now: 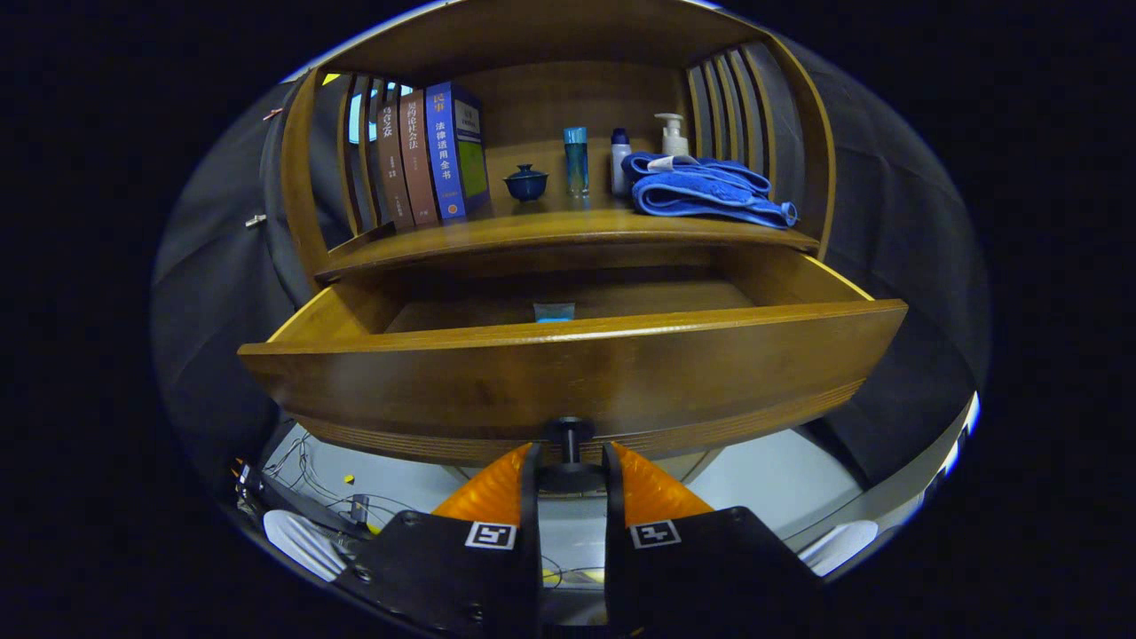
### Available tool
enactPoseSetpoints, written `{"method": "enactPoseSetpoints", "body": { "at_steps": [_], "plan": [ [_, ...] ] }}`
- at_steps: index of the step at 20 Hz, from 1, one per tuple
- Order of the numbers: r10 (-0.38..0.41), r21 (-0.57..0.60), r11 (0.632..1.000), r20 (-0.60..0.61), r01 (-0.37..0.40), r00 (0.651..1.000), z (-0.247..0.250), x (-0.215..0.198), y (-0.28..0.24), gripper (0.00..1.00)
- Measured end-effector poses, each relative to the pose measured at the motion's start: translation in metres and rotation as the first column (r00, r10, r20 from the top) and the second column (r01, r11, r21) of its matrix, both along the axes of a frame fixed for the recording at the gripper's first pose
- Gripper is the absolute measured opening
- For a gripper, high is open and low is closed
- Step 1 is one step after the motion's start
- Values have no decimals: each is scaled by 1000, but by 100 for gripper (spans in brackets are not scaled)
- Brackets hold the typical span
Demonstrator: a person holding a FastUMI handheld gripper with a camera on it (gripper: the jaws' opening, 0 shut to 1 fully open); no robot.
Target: Pull open the drawer, take out the items inside it, and place them on the countertop above the cabinet.
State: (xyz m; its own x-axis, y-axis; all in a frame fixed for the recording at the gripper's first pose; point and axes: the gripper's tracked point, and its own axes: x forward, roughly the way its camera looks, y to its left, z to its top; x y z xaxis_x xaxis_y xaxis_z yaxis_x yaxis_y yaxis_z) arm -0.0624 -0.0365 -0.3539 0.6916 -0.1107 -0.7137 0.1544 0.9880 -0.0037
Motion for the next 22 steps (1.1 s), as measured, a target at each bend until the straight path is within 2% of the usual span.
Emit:
{"method": "enactPoseSetpoints", "body": {
  "at_steps": [6,13,15,18,19,21,22],
  "plan": [
    [-8,20,1000,-47,9,999,3,-44,4,32],
    [-10,16,1000,-71,11,997,4,-62,13,32],
    [-7,24,1000,-86,10,996,4,-64,14,38],
    [-36,71,996,-158,48,987,12,-82,13,67],
    [-40,108,993,-155,57,987,19,-84,18,77],
    [-60,109,992,-102,71,993,59,-77,20,98],
    [-52,98,993,-82,60,995,72,-72,22,98]
  ]
}}
